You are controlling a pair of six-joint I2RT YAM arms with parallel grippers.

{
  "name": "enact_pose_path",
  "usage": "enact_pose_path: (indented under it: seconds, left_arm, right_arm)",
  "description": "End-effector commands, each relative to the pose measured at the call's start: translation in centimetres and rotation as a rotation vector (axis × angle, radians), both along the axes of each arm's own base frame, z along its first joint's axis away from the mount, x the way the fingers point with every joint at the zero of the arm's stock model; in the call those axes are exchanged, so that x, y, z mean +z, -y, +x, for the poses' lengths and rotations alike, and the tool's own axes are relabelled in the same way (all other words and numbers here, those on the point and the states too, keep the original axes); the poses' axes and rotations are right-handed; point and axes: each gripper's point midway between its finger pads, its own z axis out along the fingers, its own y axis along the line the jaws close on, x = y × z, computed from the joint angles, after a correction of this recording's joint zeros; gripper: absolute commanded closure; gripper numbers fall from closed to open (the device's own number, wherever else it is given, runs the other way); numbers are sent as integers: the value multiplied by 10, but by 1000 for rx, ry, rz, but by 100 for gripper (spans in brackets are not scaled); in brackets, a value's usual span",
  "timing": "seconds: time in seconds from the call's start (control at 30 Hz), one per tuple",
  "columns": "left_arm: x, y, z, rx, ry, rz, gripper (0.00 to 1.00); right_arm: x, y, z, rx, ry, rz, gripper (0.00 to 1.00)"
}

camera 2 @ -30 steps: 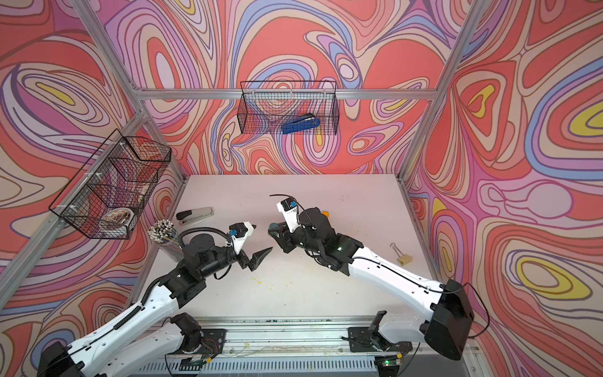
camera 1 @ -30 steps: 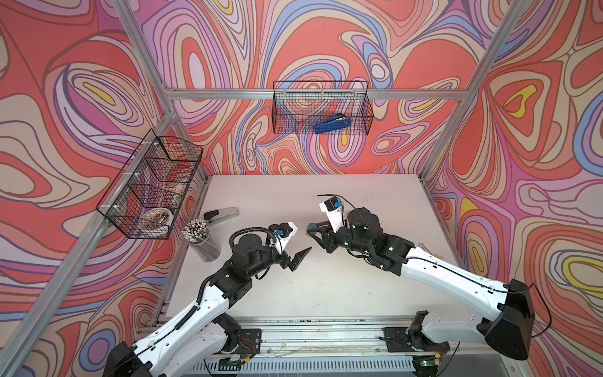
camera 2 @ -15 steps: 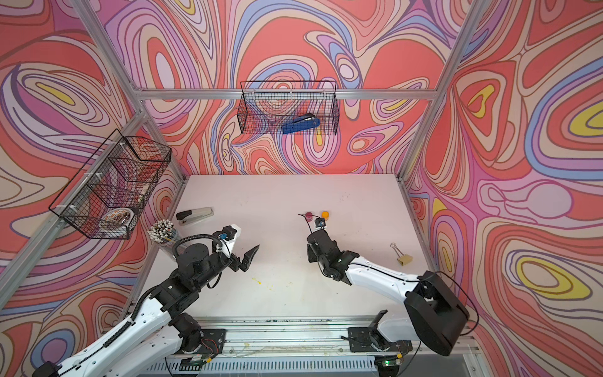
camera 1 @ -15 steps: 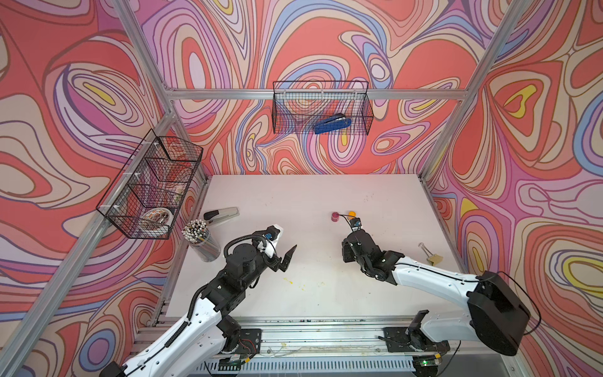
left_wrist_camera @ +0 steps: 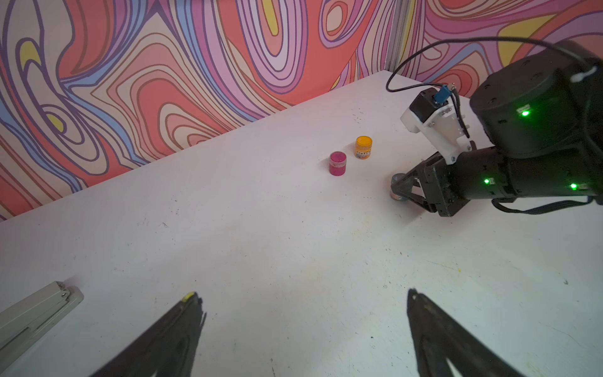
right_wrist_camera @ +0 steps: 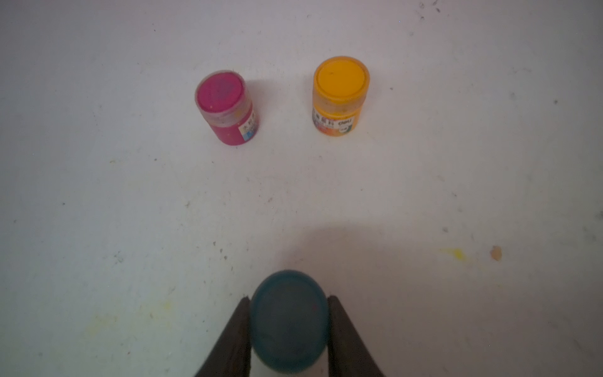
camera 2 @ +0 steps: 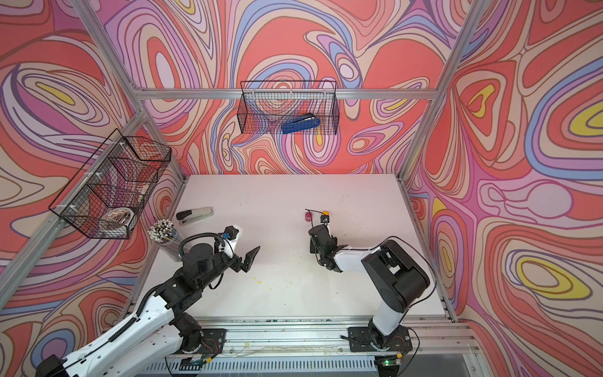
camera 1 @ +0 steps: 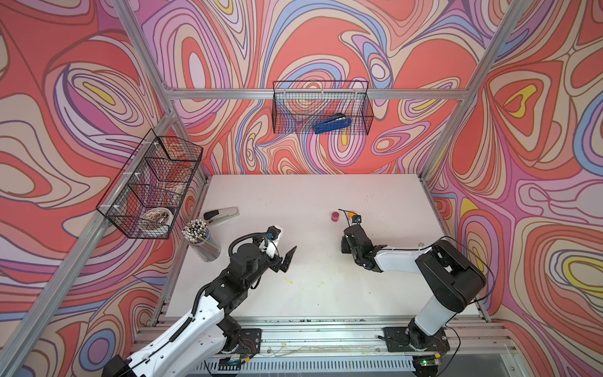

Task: Close the paint jar lid
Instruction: Place the paint jar at the center of the board, then reset both arms

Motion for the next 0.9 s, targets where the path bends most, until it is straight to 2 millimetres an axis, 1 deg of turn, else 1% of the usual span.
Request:
enact_pose_path:
  seconds: [0.0,0.13,0.17,0.2,0.23,0.3,0.37,0.43,0.5,0.57,0.6,0.67,0.73,0.8,0.87]
  left_arm:
    - [3,1,1,1,4,-26,0]
    - [0,2,3,4,-4,-20,0]
    - [0,2,3,4,-5,-19,0]
    - [0,2,3,3,-6,-18,0]
    - [1,2,3,2,-5,-19,0]
    - [2,3,4,0,1,-20,0]
    - [3,4,3,-8,9,-19,0]
    - [5,5,5,-9,21,-17,0]
    - [2,0,11,26,25,11,0]
    - [-5,-10,23,95,35,85,0]
    - [-9,-22,32,164,40,122,0]
    - [-15,-50,51,286,20,126,0]
    - [-27,-82,68,403,-24,79,0]
    - [-44,-114,83,524,-55,78,0]
    - [-58,-129,94,580,-43,103,0]
  right_arm:
    - [6,-7,10,6,30,32,70]
    - [3,-5,10,1,22,18,61]
    - [3,-5,10,1,22,19,58]
    - [4,-5,9,1,23,18,53]
    - [7,-4,10,-1,29,18,49]
    - [11,-4,10,0,35,18,43]
    - [19,-4,11,3,49,17,38]
    - [34,-6,14,8,67,15,28]
    - [61,-7,18,16,103,15,18]
    - [89,-1,20,6,150,-10,8]
    - [102,6,22,-3,166,-25,2]
    - [114,24,29,-15,151,-29,2]
    - [113,50,37,-35,106,-21,2]
    - [108,87,42,-99,99,-37,2]
    - [99,122,43,-174,96,-28,2]
